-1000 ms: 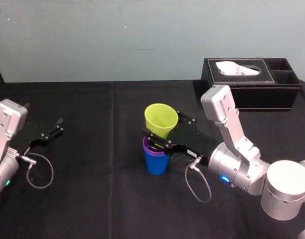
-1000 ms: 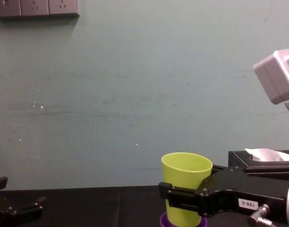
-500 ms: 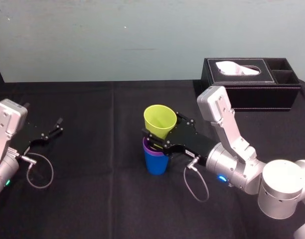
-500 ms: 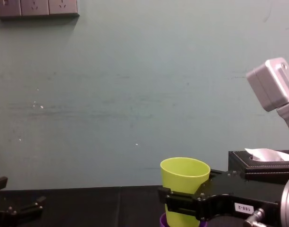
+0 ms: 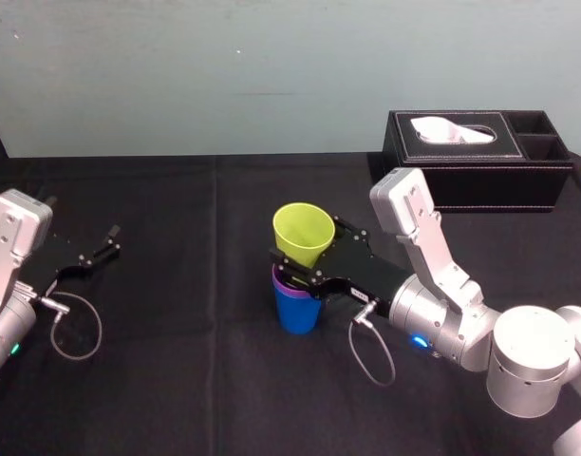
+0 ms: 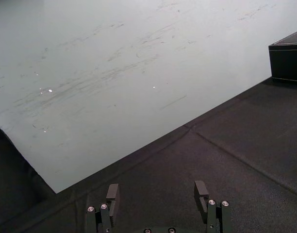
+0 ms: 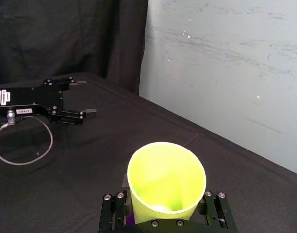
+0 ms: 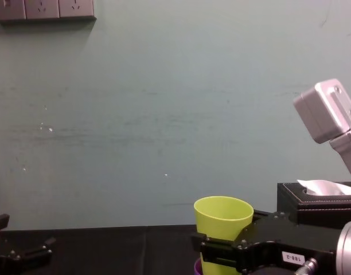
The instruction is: Stack the three plastic cups sequentially using one hand.
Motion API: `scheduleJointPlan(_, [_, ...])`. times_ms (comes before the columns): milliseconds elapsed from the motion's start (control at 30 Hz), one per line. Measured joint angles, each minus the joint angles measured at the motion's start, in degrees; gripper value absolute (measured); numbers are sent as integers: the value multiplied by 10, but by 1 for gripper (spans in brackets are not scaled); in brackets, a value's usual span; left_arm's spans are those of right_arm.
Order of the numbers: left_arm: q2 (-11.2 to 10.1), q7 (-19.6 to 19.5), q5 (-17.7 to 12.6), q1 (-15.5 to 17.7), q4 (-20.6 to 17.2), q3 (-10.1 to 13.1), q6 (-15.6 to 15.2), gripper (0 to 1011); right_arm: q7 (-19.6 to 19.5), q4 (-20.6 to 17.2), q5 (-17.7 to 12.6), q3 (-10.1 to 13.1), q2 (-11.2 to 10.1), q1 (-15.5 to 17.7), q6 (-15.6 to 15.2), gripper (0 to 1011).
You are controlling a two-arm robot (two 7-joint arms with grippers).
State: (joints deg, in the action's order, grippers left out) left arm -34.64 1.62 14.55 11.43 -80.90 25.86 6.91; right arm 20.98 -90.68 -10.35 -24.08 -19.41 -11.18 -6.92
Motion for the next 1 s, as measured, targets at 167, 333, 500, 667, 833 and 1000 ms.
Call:
scheduleJointPlan(167, [0,0,0,0,0,0,0,1010,0,5,3,-1,2,-1,1,734])
scheduleJointPlan(333, [0,0,0,0,0,0,0,1010,0,6,4,-1,2,-1,1,734])
scheduleJointPlan(500, [0,0,0,0,0,0,0,1010,0,5,3,-1,2,-1,1,757])
scheduleJointPlan(667, [0,0,0,0,0,0,0,1010,0,5,3,-1,2,-1,1,881])
scheduleJointPlan(833, [0,0,0,0,0,0,0,1010,0,4,3,-1,1,-1,1,986])
scheduleJointPlan(1000, [0,0,0,0,0,0,0,1010,0,4,3,0,1,-1,1,1002])
